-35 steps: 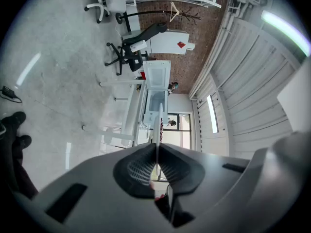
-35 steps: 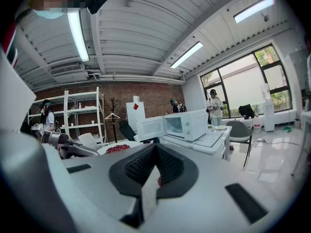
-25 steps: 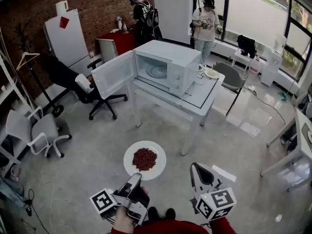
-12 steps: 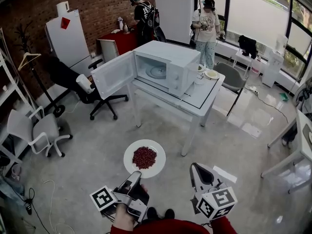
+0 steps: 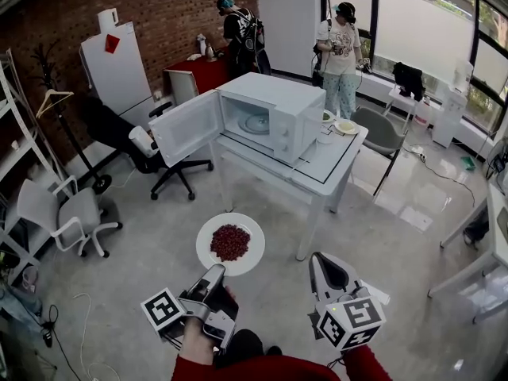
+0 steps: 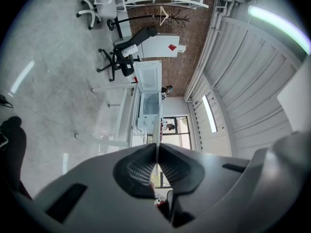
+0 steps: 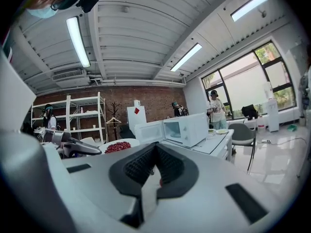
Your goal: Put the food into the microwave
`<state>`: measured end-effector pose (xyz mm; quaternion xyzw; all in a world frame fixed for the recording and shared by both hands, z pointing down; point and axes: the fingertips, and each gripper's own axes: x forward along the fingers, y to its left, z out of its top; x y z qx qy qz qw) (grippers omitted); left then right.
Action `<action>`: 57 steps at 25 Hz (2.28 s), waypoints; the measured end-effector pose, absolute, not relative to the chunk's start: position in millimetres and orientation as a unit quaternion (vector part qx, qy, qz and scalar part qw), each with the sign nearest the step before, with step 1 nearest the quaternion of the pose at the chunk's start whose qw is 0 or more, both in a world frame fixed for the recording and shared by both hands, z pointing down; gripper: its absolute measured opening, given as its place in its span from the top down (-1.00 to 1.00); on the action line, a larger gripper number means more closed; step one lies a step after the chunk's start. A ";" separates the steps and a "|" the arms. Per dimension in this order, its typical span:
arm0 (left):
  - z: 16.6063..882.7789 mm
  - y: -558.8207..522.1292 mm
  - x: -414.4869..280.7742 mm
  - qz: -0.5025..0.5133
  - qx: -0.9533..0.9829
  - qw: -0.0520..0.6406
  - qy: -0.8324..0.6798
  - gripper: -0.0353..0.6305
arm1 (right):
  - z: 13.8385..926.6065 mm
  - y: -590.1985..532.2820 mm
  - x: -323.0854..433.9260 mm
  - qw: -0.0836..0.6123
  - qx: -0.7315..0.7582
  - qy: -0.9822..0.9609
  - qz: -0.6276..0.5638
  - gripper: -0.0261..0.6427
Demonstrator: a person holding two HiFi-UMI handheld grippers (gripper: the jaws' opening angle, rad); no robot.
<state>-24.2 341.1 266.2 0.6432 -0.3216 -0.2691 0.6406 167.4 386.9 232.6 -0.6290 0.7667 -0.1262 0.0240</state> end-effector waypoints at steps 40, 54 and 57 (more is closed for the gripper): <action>267.8 -3.3 -26.0 -0.224 0.641 0.693 -0.245 0.82 | 242.7 49.5 107.5 -0.036 -0.652 0.738 -0.169 0.88; 285.2 -28.1 -6.9 -0.211 0.638 0.707 -0.221 0.82 | 262.4 24.9 110.7 -0.063 -0.663 0.724 -0.180 0.88; 286.6 -36.3 -6.9 -0.213 0.640 0.704 -0.224 0.82 | 267.7 19.3 108.6 -0.076 -0.661 0.724 -0.183 0.88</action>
